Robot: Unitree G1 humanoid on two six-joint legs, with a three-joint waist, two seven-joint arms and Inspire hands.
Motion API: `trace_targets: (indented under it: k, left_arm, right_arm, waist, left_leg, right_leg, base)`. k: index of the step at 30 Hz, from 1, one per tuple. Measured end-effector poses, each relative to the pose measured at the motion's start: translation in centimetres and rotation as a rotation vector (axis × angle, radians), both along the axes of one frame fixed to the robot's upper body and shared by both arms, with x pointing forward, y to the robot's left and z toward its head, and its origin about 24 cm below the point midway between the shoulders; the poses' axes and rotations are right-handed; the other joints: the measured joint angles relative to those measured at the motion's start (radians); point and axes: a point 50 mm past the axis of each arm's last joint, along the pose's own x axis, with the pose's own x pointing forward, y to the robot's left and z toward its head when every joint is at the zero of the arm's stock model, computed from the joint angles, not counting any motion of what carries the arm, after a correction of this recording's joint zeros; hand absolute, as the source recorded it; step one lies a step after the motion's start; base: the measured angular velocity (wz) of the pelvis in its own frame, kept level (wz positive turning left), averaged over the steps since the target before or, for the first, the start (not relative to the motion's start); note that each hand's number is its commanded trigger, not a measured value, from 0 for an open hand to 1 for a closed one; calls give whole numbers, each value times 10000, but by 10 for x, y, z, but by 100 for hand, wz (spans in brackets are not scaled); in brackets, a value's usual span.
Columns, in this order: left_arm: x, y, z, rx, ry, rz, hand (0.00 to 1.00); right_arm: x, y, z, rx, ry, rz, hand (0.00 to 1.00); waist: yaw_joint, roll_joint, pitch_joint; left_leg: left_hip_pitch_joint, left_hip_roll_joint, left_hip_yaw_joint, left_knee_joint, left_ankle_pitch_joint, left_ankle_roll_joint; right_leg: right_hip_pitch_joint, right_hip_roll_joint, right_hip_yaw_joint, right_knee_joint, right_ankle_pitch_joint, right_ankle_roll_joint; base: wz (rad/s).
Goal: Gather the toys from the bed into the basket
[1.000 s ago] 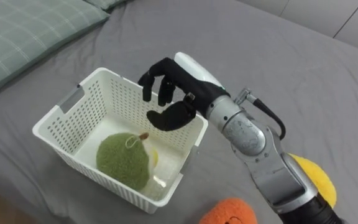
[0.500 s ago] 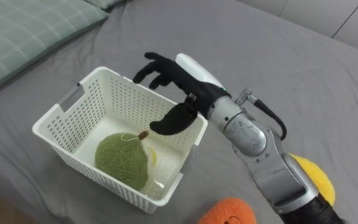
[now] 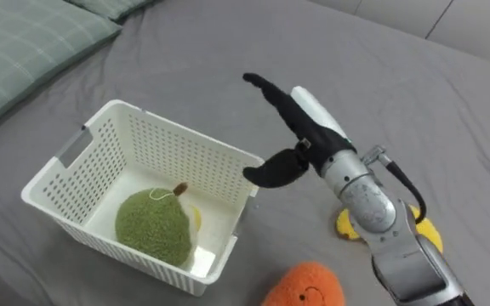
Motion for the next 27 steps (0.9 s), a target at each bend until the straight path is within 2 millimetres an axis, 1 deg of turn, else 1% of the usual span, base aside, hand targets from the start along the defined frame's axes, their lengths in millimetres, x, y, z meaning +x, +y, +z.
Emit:
trace_targets:
  k: [1, 2, 3, 6, 8, 10, 11, 13, 15, 16, 17, 18, 19, 20, 23, 24, 26, 27]
  left_arm:
    - [-1, 0, 0, 31, -46, 110, 0]
    - [-2, 0, 0, 78, -64, 127, 0]
    - [-5, -1, -1, 148, -84, 149, 0]
    - [-13, -2, -2, 237, -31, 201, 0]
    - [-17, -4, -3, 271, 54, 322, 0]
    - [-21, -4, -4, 358, 88, 435, 0]
    - [-22, -3, -4, 391, 91, 481, 0]
    - [-25, -3, -4, 438, 151, 507, 0]
    - [-25, -3, -4, 449, 162, 502, 0]
    - [-26, -2, -4, 467, 199, 478, 0]
    - [-27, -2, -5, 480, 273, 430, 0]
    - [-29, -1, -5, 496, 331, 418, 0]
    - [-28, -1, -4, 509, 316, 430, 0]
    - [-27, -1, -4, 512, 293, 423, 0]
    - [-21, 0, -4, 436, 87, 532, 0]
    - [-14, 0, -3, 382, -118, 624, 0]
    - [-4, -2, -2, 150, -473, 926, 0]
    - [1, -3, -2, -9, -714, 1097, 0]
  right_arm:
    - [-1, -9, -1, -71, -28, -360, 0]
    - [-2, -13, -2, -94, -37, -525, 0]
    - [-2, -20, -3, -138, -70, -827, 0]
    - [-5, -36, -3, -135, -174, -1473, 0]
    - [-6, -47, -4, -179, -220, -1931, 0]
    - [-7, -59, -12, -237, 32, -2479, 0]
    - [-7, -61, -14, -257, 124, -2565, 0]
    - [-8, -69, -24, -334, 480, -2898, 0]
    - [-9, -74, -33, -414, 809, -3227, 0]
    - [-9, -77, -39, -450, 1019, -3386, 0]
    - [-10, -78, -42, -475, 1122, -3440, 0]
    - [-11, -81, -46, -496, 1255, -3568, 0]
    - [-11, -85, -49, -465, 1340, -3758, 0]
    - [-12, -87, -50, -469, 1359, -3868, 0]
    - [-12, -92, -54, -458, 1259, -4248, 0]
    - [-8, -93, -55, -498, 1234, -4314, 0]
    - [0, -95, -57, -559, 1318, -4431, 0]
    - [4, -96, -58, -597, 1318, -4576, 0]
  waist:
    - [-102, 33, -30]
    - [-136, 27, -57]
    - [-280, 55, -78]
    - [-567, 56, -92]
    - [-638, 45, -93]
    - [-656, -3, -99]
    - [-701, -20, -100]
    - [-891, -69, -98]
    - [-937, -158, -131]
    - [-959, -202, -99]
    - [-961, -207, -98]
    - [-1014, -242, -114]
    - [-1029, -275, -132]
    - [-1029, -278, -133]
    - [-1059, -255, -122]
    - [-1082, -283, -113]
    - [-1092, -150, 24]
    - [-1111, -101, 51]
  left_leg:
    - [33, 4, 93, -4, 0, 1]
    - [65, 15, 159, -7, -2, 4]
    - [138, 41, 252, -24, -9, 13]
    - [215, 62, 387, -76, -14, 15]
    - [243, 94, 502, -77, -22, 16]
    - [343, 142, 691, -76, -34, 4]
    - [353, 154, 744, -75, -38, -3]
    - [314, 165, 760, -63, -45, -8]
    - [173, 174, 766, -39, -62, -8]
    - [122, 177, 773, -13, -62, -7]
    - [86, 177, 782, -13, -62, -7]
    - [-19, 177, 799, -2, -61, -6]
    - [-177, 177, 790, 29, -60, -3]
    - [-238, 177, 792, 43, -59, -1]
    - [-703, 185, 816, 209, -59, 11]
    - [-885, 190, 857, 248, -39, 36]
    - [-1050, 193, 878, 296, -31, 51]
    - [-1210, 180, 888, 292, -6, 84]
  right_leg:
    - [4, -4, 27, 12, 3, 2]
    - [3, 0, 82, 16, 4, 2]
    - [13, 10, 223, 19, 11, 5]
    - [9, 22, 297, 34, 18, 2]
    - [-8, 45, 354, 27, 45, -10]
    - [2, 81, 554, 27, 64, -27]
    - [0, 86, 566, 26, 69, -34]
    - [-28, 98, 610, 23, 74, -41]
    - [-147, 104, 619, 35, 95, -48]
    - [-183, 109, 624, 34, 110, -50]
    - [-221, 113, 634, 36, 114, -49]
    - [-352, 185, 724, 39, 137, -47]
    - [-497, 193, 757, 37, 174, -49]
    - [-547, 195, 765, 34, 190, -49]
    - [-956, 195, 803, 35, 294, -48]
    - [-1126, 190, 805, 35, 357, -52]
    - [-1265, 181, 801, 17, 421, -46]
    - [-1432, 168, 792, 29, 444, -40]
  base:
    - [-12]
    - [-23]
    - [-23]
    - [-16]
    - [-18]
    - [-20]
    - [-15]
    - [-3]
    - [0]
    - [0]
    - [-6]
    - [-9]
    - [-9]
    - [-7]
    - [-3]
    - [-4]
    - [-6]
    - [-4]
